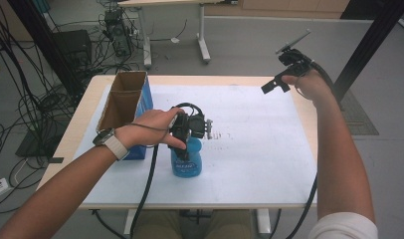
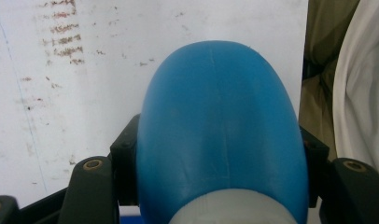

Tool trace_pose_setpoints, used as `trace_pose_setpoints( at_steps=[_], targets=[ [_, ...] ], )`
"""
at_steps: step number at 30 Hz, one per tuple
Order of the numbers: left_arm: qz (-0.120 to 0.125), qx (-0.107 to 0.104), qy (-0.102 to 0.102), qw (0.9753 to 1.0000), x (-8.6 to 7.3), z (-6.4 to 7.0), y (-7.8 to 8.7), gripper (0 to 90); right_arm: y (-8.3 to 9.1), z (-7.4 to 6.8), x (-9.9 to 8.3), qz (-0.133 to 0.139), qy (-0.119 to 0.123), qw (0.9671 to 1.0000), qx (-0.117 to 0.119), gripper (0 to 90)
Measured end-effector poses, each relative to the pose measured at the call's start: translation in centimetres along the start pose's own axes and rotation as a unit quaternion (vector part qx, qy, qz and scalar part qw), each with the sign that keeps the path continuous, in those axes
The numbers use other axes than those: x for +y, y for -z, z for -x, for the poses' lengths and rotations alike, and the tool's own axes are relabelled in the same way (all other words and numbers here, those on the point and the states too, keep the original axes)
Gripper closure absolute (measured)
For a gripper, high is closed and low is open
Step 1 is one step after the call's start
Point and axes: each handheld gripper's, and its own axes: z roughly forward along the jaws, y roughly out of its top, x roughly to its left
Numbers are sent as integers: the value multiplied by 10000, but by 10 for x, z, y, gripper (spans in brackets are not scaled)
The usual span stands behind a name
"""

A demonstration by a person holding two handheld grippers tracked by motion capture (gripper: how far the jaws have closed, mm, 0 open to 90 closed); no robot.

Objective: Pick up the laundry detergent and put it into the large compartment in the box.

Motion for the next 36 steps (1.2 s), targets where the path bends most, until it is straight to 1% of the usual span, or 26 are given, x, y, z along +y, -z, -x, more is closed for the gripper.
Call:
trace_pose_setpoints(
  at_steps=[9,23,30,36],
  targets=[
    [7,30,-10,10000,0,2,0,377,-1,0,1,-3,6,10000,4,76],
    [17,24,-10,10000,-1,1,0,377,0,1,-1,7,2,10000,4,76],
    [92,49,9,9999,-4,2,0,377,0,0,-1,11,12,10000,3,76],
    [109,40,46,9999,-5,2,1,378,0,-1,0,9,25,10000,3,76]
  ],
)
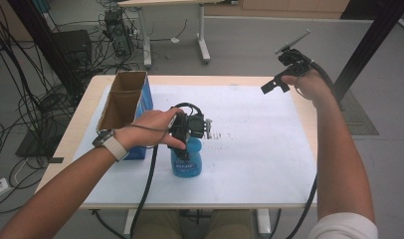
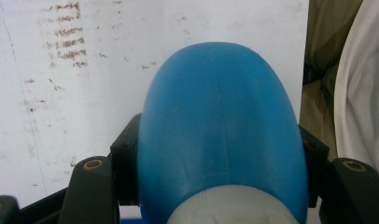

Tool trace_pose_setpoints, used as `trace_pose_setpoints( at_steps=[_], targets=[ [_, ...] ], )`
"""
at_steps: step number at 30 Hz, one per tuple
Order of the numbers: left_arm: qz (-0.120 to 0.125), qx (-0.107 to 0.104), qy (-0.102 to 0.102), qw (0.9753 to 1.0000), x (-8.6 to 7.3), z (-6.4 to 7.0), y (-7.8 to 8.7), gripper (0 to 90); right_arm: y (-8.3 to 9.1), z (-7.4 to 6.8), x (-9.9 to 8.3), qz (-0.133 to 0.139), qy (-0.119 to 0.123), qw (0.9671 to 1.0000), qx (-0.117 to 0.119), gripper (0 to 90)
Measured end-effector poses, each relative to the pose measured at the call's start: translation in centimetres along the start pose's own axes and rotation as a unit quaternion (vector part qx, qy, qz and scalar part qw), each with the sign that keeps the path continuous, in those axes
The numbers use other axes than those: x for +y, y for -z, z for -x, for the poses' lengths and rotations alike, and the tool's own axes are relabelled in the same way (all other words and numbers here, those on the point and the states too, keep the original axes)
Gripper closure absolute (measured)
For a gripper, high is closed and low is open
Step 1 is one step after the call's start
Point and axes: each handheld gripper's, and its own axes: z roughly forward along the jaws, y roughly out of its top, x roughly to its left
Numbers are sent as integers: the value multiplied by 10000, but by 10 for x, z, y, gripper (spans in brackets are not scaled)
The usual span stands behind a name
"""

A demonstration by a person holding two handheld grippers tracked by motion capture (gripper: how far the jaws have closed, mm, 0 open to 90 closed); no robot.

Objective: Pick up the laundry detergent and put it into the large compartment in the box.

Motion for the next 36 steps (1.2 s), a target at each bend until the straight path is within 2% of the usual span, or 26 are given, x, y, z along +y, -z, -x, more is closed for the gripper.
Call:
trace_pose_setpoints(
  at_steps=[9,20,21,22,23,26,29,36],
  targets=[
    [12,23,64,10000,0,2,1,378,2,0,-1,22,-14,10000,-14,76],
    [60,101,235,9997,-2,8,16,378,5,-1,-3,62,-12,10000,-22,77],
    [62,99,325,9994,-2,9,20,378,5,-2,-4,70,-14,10000,-26,77],
    [62,99,325,9994,-2,9,20,378,5,-2,-4,70,-14,10000,-26,77],
    [75,86,438,9990,-2,8,25,378,5,-2,-4,72,-12,10000,-24,76],
    [34,121,555,9984,0,11,32,378,6,-2,-4,72,-7,10000,-25,77],
    [-14,172,573,9982,2,14,37,377,7,-2,-5,91,-16,10000,-27,77],
    [20,224,802,9965,2,18,52,377,7,-3,-5,88,4,10000,-23,77]
  ],
)
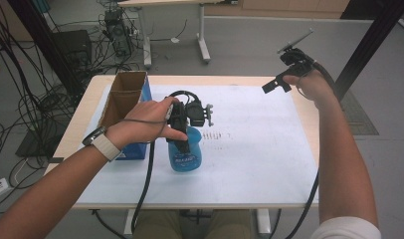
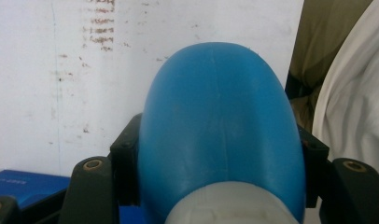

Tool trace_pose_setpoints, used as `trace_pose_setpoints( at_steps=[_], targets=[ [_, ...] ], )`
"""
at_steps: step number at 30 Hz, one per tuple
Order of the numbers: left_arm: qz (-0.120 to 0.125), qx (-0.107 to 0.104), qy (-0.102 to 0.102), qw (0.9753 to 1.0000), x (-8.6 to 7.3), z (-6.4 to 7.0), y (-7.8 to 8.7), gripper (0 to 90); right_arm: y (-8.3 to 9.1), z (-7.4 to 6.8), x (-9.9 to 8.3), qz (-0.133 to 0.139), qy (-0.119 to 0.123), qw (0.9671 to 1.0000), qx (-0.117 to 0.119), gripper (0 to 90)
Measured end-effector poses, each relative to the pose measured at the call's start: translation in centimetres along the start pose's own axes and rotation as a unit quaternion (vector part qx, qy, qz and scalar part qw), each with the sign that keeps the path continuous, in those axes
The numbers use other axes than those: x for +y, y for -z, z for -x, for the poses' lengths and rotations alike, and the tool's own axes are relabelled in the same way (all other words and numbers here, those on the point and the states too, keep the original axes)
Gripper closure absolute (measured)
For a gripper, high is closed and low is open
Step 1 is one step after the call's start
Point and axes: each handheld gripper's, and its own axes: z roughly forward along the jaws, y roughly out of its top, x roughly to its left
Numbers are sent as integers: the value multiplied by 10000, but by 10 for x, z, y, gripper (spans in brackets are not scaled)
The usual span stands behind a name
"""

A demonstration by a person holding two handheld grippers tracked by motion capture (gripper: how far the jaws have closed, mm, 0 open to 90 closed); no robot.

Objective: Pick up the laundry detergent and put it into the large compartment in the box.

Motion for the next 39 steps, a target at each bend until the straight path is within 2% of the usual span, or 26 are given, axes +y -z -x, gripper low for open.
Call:
trace_pose_setpoints(
  at_steps=[5,12,13,15,18,26,29,32,33,34,35,39],
  targets=[
    [-52,-18,108,9999,1,0,7,377,1,0,-1,14,-13,10000,-4,77],
    [80,28,443,9990,-2,1,20,376,1,-1,-2,38,8,10000,3,79],
    [112,90,413,9990,-3,3,27,376,1,-1,-2,38,7,10000,5,79],
    [113,127,415,9990,-3,3,30,376,1,-1,-2,40,7,10000,8,79],
    [153,201,538,9982,-4,3,42,376,1,1,-3,28,-13,10000,7,79],
    [67,198,818,9964,-2,-3,64,376,4,1,-5,64,-24,10000,8,80],
    [59,245,1014,9945,-3,-4,73,376,4,1,-4,70,-11,10000,14,81],
    [73,244,1087,9937,-4,-6,78,376,4,0,-4,74,-6,10000,22,81],
    [105,239,1206,9924,-5,-8,83,376,3,0,-4,76,1,10000,30,81],
    [105,239,1206,9924,-5,-8,83,376,3,0,-4,76,1,10000,30,81],
    [134,256,1304,9910,-7,-7,87,376,3,1,-3,72,12,10000,35,82],
    [125,291,1439,9891,-7,-8,94,375,2,0,-1,63,27,10000,42,81]
  ],
)
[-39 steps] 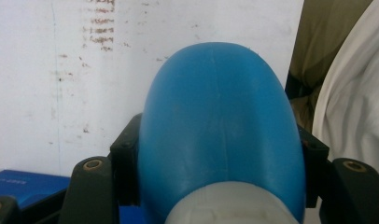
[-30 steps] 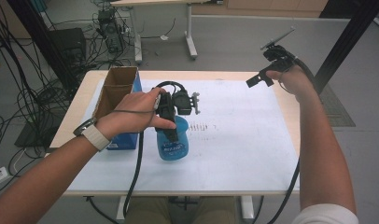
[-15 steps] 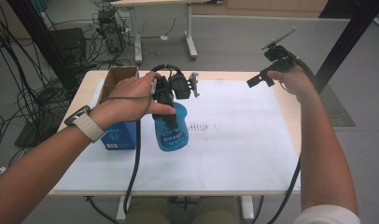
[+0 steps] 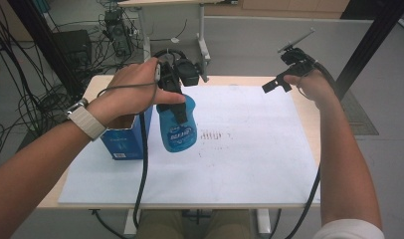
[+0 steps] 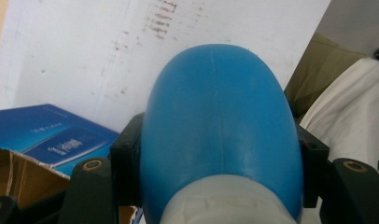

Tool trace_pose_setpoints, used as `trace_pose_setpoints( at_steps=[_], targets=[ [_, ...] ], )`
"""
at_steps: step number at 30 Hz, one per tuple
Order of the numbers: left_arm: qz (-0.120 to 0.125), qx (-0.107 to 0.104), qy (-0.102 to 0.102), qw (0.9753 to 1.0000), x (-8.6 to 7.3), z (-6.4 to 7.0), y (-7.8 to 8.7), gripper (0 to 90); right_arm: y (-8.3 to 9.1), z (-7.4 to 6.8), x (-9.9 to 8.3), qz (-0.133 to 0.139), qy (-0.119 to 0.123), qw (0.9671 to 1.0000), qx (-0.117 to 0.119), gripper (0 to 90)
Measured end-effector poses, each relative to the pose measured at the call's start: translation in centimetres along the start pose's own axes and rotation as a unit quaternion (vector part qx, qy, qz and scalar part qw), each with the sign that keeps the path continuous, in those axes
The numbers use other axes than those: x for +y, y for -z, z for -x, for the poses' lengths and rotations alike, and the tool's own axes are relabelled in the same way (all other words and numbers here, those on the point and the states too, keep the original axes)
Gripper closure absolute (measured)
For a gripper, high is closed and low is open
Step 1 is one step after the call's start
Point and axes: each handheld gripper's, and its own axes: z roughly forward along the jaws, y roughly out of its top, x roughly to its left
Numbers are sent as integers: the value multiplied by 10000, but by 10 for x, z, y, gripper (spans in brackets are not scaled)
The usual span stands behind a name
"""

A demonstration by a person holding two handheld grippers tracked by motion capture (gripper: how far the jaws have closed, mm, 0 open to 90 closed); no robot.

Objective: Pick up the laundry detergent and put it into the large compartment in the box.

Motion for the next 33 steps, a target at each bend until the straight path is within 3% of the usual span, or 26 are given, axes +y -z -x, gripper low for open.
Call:
trace_pose_setpoints(
  at_steps=[9,15,20,23,27,33],
  targets=[
    [-21,35,409,9992,-1,-2,13,375,1,-2,2,20,36,10000,21,81],
    [-4,115,756,9971,-5,-5,25,375,2,-5,1,76,80,9999,9,81],
    [-6,136,1118,9936,-8,-14,37,375,2,-7,1,110,84,9999,23,81],
    [-18,171,1228,9923,-8,-16,41,375,1,-7,1,104,96,9999,30,81],
    [-54,275,1506,9882,-9,-19,48,374,1,-7,0,150,69,9999,21,81],
    [-107,298,1713,9847,-10,-25,53,374,-1,-8,1,174,96,9998,62,81]
  ],
)
